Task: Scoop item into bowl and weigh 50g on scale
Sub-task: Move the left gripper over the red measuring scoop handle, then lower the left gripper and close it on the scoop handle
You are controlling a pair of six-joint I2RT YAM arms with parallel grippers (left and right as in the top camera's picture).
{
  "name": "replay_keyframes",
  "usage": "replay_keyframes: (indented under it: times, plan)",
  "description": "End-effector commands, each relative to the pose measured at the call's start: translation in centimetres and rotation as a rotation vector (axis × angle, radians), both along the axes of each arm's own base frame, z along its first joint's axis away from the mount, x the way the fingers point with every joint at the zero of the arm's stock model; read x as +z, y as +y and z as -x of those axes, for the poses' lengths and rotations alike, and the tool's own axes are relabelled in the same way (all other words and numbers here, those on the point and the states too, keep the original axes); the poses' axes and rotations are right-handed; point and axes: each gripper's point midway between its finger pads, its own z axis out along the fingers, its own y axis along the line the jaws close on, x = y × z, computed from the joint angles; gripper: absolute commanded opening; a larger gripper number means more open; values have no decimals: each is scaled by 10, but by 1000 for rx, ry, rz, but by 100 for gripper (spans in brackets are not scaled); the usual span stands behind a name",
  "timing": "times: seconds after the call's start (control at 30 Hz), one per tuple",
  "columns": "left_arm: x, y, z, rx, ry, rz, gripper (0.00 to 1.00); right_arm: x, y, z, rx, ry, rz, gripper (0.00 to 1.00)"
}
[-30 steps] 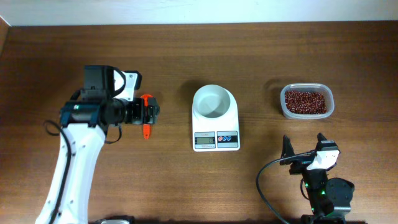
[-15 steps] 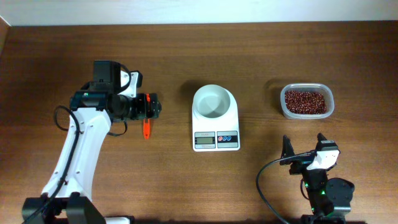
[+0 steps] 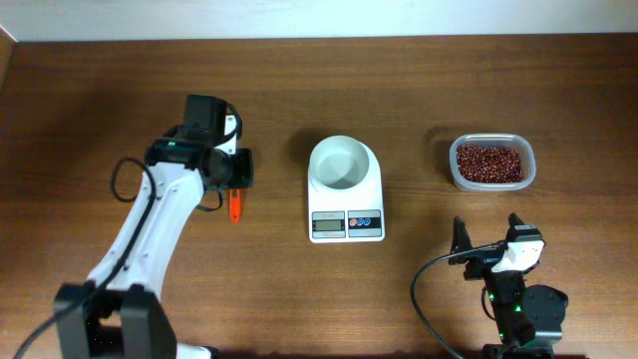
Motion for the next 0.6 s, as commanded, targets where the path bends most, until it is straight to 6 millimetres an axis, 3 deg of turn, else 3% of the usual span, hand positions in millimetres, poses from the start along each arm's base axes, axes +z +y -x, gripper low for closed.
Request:
replay_keyframes:
  times: [0.0,0.03,0.13,0.27,0.57]
  plan:
    - [-33,11,5,49,113,-62,70,-3,1,0,2,6,-7,99]
    - [-43,11,8,48,152,-68,86,-3,1,0,2,6,-7,99]
    - [-59,14,11,53,199,-78,99,-3,1,0,3,6,-7,99]
    - [-64,36,10,116,215,-76,99,-3,1,0,2,6,-7,99]
    - [-77,36,5,114,224,-77,99,-3,1,0,2,6,-7,99]
